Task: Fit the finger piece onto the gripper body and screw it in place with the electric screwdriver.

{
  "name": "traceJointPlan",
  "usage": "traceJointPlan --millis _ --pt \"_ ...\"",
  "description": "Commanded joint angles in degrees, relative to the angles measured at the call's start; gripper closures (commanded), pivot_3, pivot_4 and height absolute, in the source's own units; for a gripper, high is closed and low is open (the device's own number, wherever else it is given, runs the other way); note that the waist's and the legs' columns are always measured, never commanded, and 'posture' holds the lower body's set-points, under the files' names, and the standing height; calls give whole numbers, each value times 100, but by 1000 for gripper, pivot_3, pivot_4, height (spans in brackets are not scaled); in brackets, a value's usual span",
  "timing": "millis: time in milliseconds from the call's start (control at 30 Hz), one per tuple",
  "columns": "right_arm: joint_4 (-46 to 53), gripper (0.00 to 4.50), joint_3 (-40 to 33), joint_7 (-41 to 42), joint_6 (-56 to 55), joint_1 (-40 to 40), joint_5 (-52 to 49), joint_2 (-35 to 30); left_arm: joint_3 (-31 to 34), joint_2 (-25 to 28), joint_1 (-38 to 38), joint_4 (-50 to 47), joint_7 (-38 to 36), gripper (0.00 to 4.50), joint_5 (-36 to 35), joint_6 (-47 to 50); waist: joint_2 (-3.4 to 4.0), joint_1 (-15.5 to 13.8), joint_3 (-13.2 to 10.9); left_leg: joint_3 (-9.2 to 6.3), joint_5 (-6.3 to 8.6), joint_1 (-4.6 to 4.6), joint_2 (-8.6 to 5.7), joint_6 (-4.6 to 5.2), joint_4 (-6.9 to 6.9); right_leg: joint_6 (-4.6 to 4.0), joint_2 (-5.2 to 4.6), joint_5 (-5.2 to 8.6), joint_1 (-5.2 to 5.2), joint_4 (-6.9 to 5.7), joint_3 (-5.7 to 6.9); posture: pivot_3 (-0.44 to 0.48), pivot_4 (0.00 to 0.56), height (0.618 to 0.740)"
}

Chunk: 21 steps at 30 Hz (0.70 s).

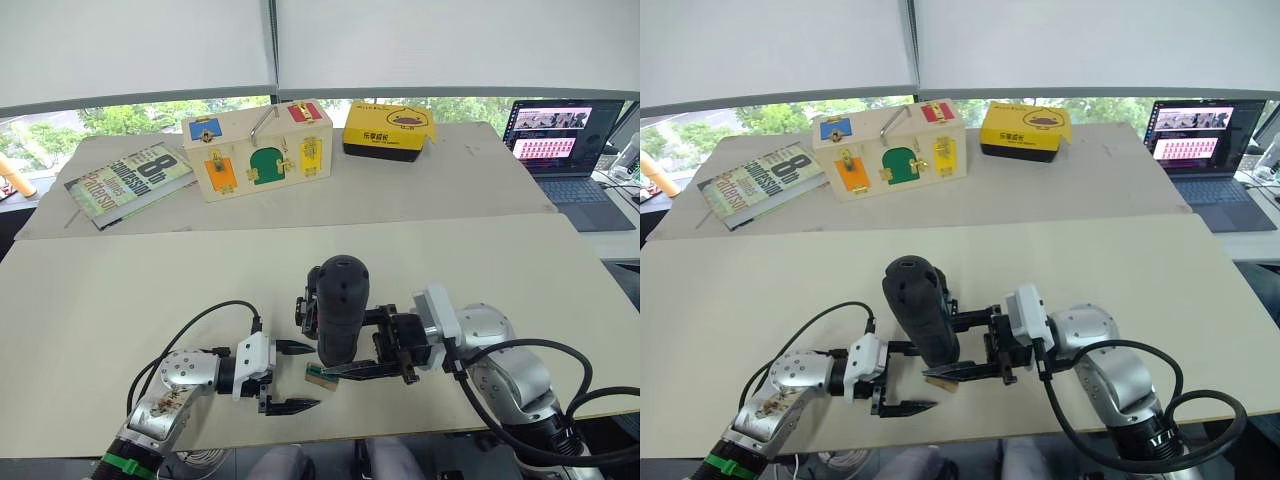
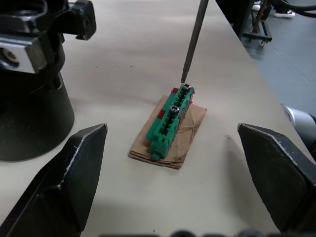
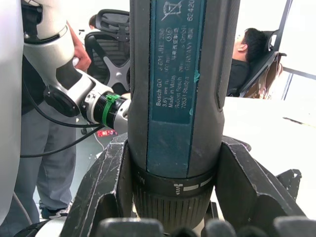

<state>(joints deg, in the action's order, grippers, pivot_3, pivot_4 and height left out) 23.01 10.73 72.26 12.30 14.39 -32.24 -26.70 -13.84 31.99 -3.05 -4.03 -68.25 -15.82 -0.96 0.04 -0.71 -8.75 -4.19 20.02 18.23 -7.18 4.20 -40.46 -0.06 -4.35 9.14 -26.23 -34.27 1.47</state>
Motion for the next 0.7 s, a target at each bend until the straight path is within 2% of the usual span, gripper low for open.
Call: traceJointPlan --millis 33,700 --pt "171 2598 -32 13 -220 16 -73 2 -169 -26 78 29 -6 0 46 124 0 -1 0 0 0 0 0 0 0 0 0 0 0 0 0 0 150 740" --pt "192 2598 59 8 -206 -25 -45 -64 -186 -23 140 -56 73 0 97 160 0 -1 0 0 0 0 0 0 1 0 0 0 0 1 -1 0 150 740"
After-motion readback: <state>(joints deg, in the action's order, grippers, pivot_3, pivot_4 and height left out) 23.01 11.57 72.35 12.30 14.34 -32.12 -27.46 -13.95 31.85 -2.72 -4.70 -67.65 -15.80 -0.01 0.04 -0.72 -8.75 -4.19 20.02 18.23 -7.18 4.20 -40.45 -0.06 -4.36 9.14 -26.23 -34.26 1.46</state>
